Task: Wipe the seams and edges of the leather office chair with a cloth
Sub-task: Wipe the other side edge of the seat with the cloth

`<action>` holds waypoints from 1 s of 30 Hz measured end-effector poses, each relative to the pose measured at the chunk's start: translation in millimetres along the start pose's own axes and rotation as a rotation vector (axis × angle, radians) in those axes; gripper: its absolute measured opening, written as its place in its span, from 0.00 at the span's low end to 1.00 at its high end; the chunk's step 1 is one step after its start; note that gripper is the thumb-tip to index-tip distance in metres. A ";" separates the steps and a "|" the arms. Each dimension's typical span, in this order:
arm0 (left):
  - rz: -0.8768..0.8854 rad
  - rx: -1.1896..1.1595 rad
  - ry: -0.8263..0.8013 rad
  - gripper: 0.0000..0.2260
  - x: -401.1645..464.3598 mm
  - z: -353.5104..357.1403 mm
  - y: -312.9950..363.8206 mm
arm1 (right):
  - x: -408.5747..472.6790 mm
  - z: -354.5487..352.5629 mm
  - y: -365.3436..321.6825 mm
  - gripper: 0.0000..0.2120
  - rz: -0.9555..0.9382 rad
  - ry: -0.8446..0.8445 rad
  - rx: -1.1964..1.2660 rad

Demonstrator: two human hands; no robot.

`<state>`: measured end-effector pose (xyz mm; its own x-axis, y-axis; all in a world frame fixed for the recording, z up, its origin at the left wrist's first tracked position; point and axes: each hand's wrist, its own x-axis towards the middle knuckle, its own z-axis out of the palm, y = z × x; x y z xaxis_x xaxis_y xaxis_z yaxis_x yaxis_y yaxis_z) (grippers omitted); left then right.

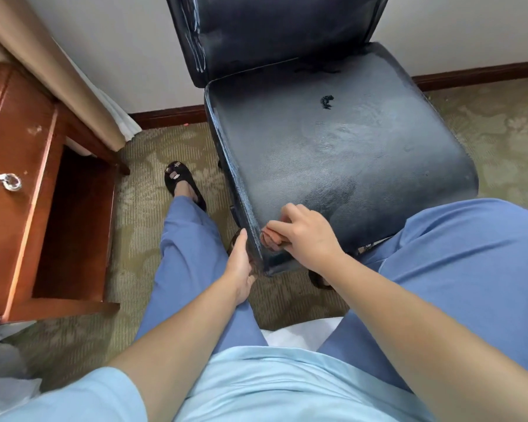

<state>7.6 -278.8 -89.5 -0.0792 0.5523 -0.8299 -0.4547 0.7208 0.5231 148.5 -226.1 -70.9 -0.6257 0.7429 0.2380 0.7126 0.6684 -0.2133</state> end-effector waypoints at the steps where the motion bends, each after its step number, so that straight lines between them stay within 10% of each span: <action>1: -0.003 0.004 -0.006 0.23 -0.5 0.0 -0.3 | 3.4 -1.2 -0.1 0.14 0.050 -0.001 0.022; 11: -0.064 -0.051 -0.050 0.19 -0.4 4.1 -3.6 | -33.0 19.3 -12.6 0.08 -0.444 -0.102 -0.162; 24: -0.055 -0.066 -0.062 0.23 -3.3 5.3 -3.6 | 9.7 8.9 -27.3 0.12 0.304 -0.012 0.030; 30: -0.073 -0.064 -0.095 0.26 -2.0 3.9 -3.8 | 1.8 5.6 -11.5 0.13 0.053 -0.070 0.093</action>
<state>12.9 -281.0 -89.0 0.0386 0.5389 -0.8415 -0.5124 0.7337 0.4463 137.5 -232.2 -73.3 -0.6111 0.7757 0.1577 0.7145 0.6263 -0.3118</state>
